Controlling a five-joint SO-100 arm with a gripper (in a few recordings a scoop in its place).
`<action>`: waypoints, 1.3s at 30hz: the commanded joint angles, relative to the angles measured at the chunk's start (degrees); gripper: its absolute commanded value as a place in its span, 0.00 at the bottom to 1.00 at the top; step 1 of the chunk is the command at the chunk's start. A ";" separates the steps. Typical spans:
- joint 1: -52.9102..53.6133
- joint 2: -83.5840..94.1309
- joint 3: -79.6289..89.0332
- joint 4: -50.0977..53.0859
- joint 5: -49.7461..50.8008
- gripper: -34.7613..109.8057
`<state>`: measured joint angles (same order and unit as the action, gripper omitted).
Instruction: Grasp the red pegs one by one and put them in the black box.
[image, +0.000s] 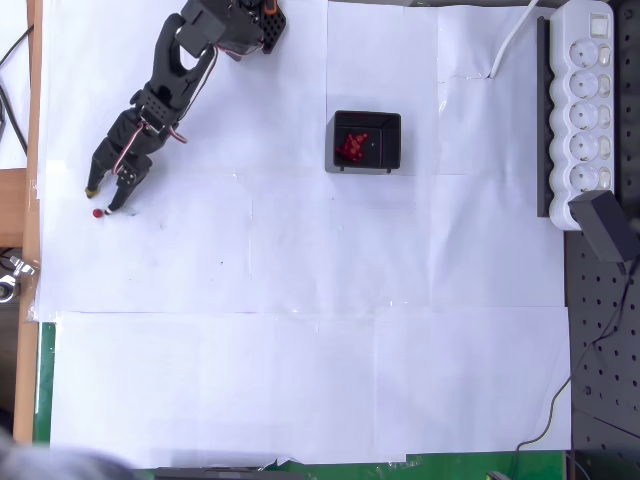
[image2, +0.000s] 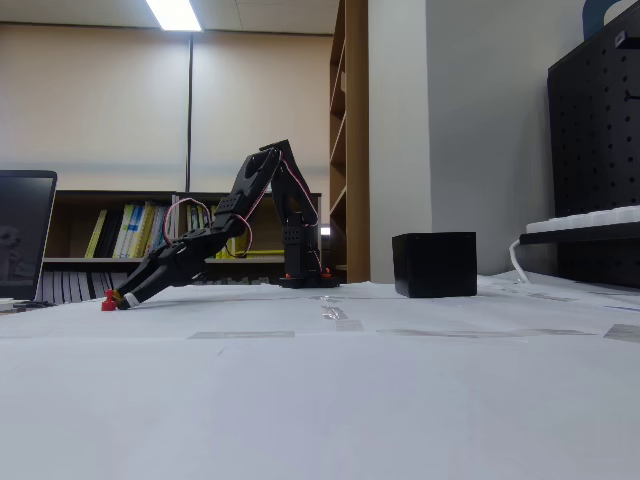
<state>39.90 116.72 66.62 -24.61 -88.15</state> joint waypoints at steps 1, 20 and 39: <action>0.09 1.58 3.87 -2.11 -0.09 0.34; -3.52 2.64 4.66 -6.33 -0.26 0.34; -2.46 2.55 4.57 -2.29 -0.35 0.24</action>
<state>36.65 119.44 68.03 -28.83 -88.15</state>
